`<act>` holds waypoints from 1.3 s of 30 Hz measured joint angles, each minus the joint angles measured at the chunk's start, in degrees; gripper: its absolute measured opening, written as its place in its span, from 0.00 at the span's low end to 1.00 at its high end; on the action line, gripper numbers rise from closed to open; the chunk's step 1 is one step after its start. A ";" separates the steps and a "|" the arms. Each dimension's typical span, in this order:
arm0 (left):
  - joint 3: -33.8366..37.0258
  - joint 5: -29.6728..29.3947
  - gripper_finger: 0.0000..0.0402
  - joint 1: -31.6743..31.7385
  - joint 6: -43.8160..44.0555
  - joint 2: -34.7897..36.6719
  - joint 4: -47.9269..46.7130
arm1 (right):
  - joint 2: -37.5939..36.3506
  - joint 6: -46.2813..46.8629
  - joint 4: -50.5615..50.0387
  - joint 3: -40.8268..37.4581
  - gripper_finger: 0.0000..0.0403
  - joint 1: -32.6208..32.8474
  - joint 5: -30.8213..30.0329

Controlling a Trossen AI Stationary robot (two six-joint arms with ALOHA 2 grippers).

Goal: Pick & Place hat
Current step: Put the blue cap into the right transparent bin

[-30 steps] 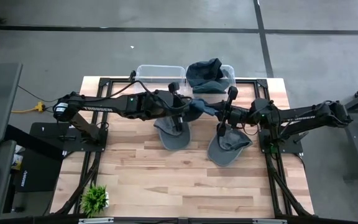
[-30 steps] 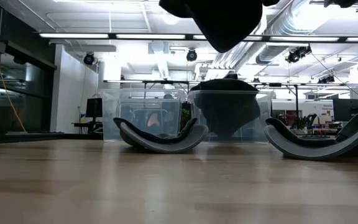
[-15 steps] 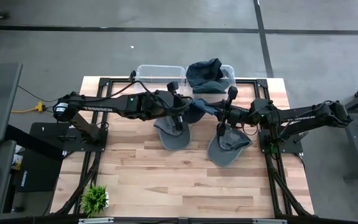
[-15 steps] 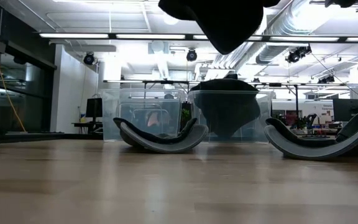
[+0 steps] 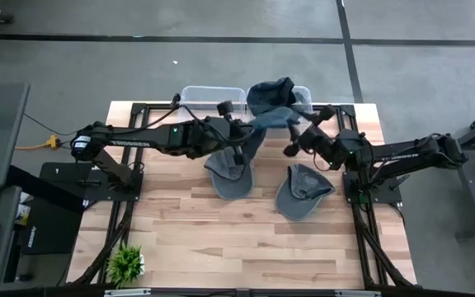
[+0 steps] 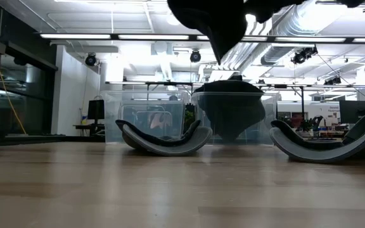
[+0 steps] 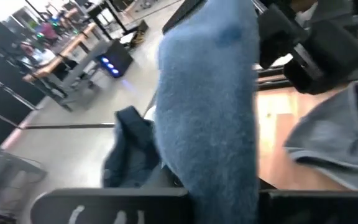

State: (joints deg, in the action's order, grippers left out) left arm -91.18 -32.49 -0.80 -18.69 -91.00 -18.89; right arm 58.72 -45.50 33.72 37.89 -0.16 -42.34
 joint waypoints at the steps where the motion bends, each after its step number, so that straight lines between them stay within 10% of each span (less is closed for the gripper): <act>1: 0.00 -0.22 0.00 0.46 -0.93 0.00 0.30 | -0.02 -0.37 0.28 0.00 0.43 -0.25 -2.80; 12: -0.74 0.43 0.00 8.86 -11.67 -0.02 3.88 | -0.02 6.75 -4.39 0.00 0.44 -8.48 -7.99; 27: -11.50 6.43 0.00 18.45 -18.18 0.02 4.64 | -3.65 26.57 -23.65 -0.24 0.44 -11.50 11.58; 39: -12.04 19.41 0.00 31.13 -14.04 -5.08 8.58 | -3.66 26.76 -29.65 -0.30 0.44 -14.98 11.25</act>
State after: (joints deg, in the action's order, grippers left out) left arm -103.21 -13.08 30.34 -32.73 -96.08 -10.31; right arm 55.06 -18.74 4.06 37.59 -15.14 -31.09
